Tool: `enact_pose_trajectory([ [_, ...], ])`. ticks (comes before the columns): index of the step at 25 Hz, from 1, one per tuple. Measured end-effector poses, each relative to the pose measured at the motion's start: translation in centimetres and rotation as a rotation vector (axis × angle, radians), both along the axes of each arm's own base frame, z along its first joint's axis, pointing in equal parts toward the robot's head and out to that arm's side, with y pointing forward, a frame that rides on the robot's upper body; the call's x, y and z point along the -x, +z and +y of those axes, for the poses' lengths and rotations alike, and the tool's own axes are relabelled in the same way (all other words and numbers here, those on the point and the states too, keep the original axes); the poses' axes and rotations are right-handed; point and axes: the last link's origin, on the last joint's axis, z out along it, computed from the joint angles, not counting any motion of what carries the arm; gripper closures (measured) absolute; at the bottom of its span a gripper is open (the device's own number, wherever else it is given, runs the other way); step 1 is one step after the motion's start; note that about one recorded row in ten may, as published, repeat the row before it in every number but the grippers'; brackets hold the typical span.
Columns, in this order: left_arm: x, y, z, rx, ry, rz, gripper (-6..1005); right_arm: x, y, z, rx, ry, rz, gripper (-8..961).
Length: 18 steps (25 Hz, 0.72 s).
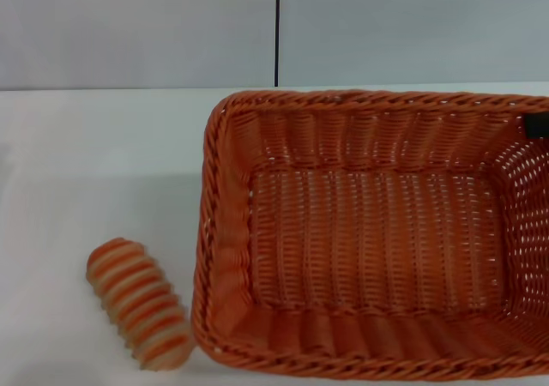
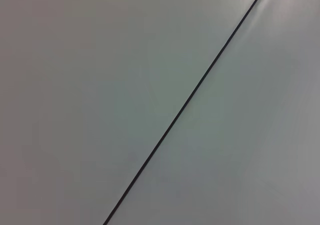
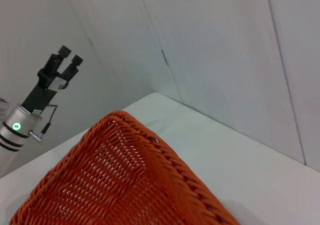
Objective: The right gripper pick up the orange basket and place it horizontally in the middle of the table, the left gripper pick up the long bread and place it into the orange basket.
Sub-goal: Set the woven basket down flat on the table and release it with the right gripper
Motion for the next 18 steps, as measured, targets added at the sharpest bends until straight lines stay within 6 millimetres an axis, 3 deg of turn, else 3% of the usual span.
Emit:
enact_pose_trajectory([
  [10,0.0,0.1,0.0,-0.001,-0.001,0.000,189,0.6,-0.1,0.1,0.003,0.032,0.039,759],
  [18,-0.1,0.0,0.1,-0.001,-0.004,-0.001,192,0.3,-2.0,0.4,-0.014,0.001,0.067,753],
])
